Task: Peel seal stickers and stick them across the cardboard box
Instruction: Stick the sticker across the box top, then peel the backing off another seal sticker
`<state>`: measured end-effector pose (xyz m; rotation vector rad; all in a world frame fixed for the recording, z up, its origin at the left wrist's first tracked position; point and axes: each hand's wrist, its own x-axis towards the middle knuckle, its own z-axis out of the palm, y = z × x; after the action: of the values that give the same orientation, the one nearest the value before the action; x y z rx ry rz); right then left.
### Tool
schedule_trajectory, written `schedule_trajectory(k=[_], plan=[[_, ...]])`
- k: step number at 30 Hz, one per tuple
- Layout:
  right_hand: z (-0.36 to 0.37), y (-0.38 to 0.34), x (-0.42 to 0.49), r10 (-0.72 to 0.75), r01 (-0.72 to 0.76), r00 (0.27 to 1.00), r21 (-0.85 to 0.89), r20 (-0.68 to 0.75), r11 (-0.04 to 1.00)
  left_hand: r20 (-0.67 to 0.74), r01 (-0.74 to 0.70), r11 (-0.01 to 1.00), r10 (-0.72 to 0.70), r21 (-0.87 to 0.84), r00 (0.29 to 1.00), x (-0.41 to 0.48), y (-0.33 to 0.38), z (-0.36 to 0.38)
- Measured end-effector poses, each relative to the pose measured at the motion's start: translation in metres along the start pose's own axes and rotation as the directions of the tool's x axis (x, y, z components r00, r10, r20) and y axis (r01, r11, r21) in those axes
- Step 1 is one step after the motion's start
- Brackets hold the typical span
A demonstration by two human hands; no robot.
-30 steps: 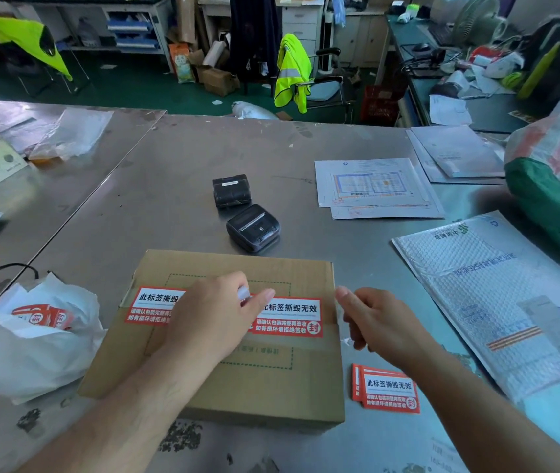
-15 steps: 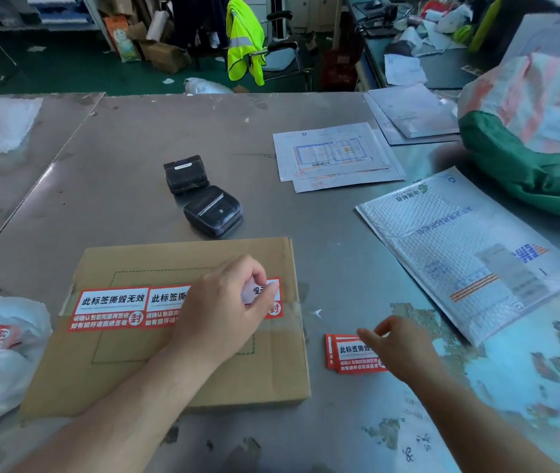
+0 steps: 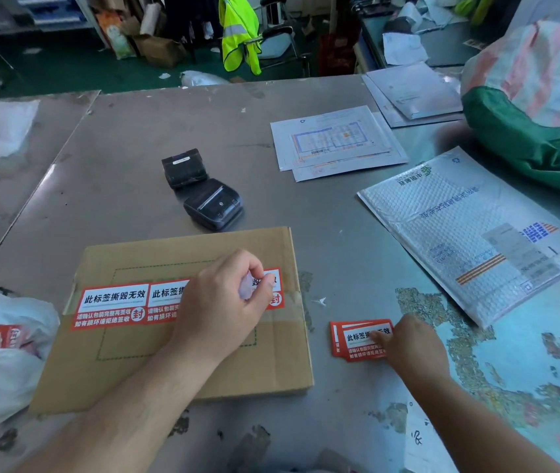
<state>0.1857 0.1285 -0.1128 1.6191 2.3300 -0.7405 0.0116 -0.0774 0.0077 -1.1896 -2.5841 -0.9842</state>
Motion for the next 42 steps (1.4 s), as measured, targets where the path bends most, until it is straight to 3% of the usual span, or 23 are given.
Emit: schedule_trajectory(k=[8, 20, 25, 28, 32, 35, 39, 42], plan=[[-0.009, 0.0, -0.002, -0.068, 0.064, 0.996, -0.06, -0.063, 0.996, -0.007, 0.005, 1.0, -0.005, -0.01, 1.0, -0.002, -0.001, -0.001], [-0.011, 0.0, 0.006, -0.138, 0.137, 0.99, -0.096, 0.002, 0.986, -0.001, -0.003, 1.0, 0.003, -0.01, 1.0, -0.002, 0.0, -0.003], [-0.023, -0.006, 0.0, -0.144, 0.144, 0.989, -0.023, 0.02, 0.989, 0.009, 0.0, 1.0, 0.0, -0.019, 1.0, -0.002, 0.0, -0.003], [-0.038, -0.019, -0.007, -0.181, 0.172, 0.982, 0.144, 0.055, 0.975, -0.006, 0.053, 0.996, -0.053, -0.071, 0.999, -0.002, 0.003, -0.005], [-0.063, -0.047, -0.025, -0.264, 0.205, 0.964, 0.517, 0.041, 0.831, -0.006, 0.136, 0.972, -0.14, -0.192, 0.99, 0.0, 0.004, -0.013], [-0.079, -0.068, -0.041, -0.345, 0.271, 0.938, 0.684, -0.03, 0.677, 0.017, 0.266, 0.904, -0.276, -0.335, 0.961, 0.006, 0.008, -0.025], [-0.102, -0.099, -0.069, -0.415, 0.338, 0.903, 0.783, -0.113, 0.523, 0.15, 0.489, 0.718, -0.484, -0.496, 0.862, 0.016, 0.01, -0.042], [-0.113, -0.124, -0.092, -0.472, 0.387, 0.871, 0.782, -0.135, 0.49, 0.292, 0.518, 0.649, -0.431, -0.557, 0.854, 0.02, 0.004, -0.058]])
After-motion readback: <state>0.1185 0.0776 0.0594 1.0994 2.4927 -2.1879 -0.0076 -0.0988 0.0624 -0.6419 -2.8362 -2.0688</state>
